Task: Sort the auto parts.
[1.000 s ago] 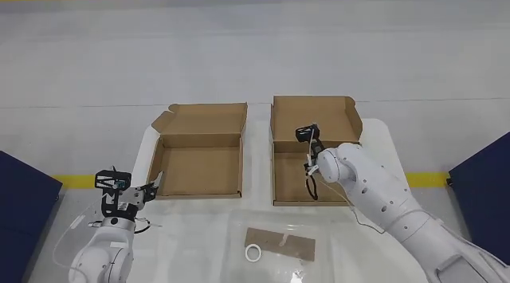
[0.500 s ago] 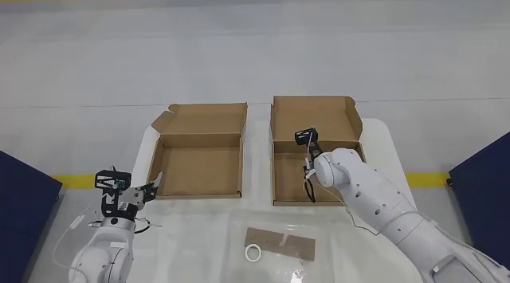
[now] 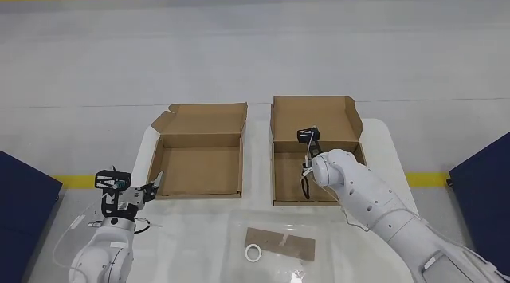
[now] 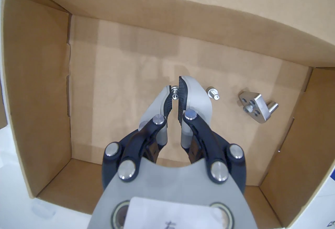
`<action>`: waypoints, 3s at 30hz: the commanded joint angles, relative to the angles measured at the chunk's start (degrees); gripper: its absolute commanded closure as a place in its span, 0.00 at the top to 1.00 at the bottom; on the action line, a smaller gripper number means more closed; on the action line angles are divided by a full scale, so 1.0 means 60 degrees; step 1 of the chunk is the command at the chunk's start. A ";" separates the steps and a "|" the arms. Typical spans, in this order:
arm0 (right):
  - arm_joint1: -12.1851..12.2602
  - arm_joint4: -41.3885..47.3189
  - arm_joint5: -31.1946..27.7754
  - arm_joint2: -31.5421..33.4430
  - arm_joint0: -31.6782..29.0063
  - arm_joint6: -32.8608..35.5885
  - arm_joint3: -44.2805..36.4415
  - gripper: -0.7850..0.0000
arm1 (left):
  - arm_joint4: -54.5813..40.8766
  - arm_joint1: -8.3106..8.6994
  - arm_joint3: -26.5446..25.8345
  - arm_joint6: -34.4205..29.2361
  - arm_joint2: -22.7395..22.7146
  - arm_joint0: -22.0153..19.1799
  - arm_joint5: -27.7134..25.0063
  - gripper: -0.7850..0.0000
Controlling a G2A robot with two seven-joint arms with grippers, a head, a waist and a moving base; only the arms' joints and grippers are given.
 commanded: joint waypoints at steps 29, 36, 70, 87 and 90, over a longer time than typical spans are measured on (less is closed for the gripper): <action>-0.0451 -0.0488 -0.0239 0.0371 0.0018 0.0236 0.0570 0.25 | 0.0000 0.0000 0.0000 0.0000 0.0000 0.0000 0.0000 1.00; -0.0396 -0.1019 -0.0128 0.0617 -0.0112 0.0448 0.0002 0.60 | 0.0000 0.0000 0.0000 0.0000 0.0000 0.0000 0.0000 1.00; 0.1267 0.6287 -0.6587 0.8962 -0.6544 0.2602 -0.7478 1.00 | 0.0000 0.0000 0.0000 0.0000 0.0000 0.0000 0.0000 1.00; 0.1600 1.0431 -0.8896 1.0223 -0.7719 0.3975 -0.6832 1.00 | 0.0000 0.0000 0.0000 0.0000 0.0000 0.0000 0.0000 1.00; 0.1600 1.0431 -0.8896 1.0223 -0.7719 0.3975 -0.6832 1.00 | 0.0000 0.0000 0.0000 0.0000 0.0000 0.0000 0.0000 1.00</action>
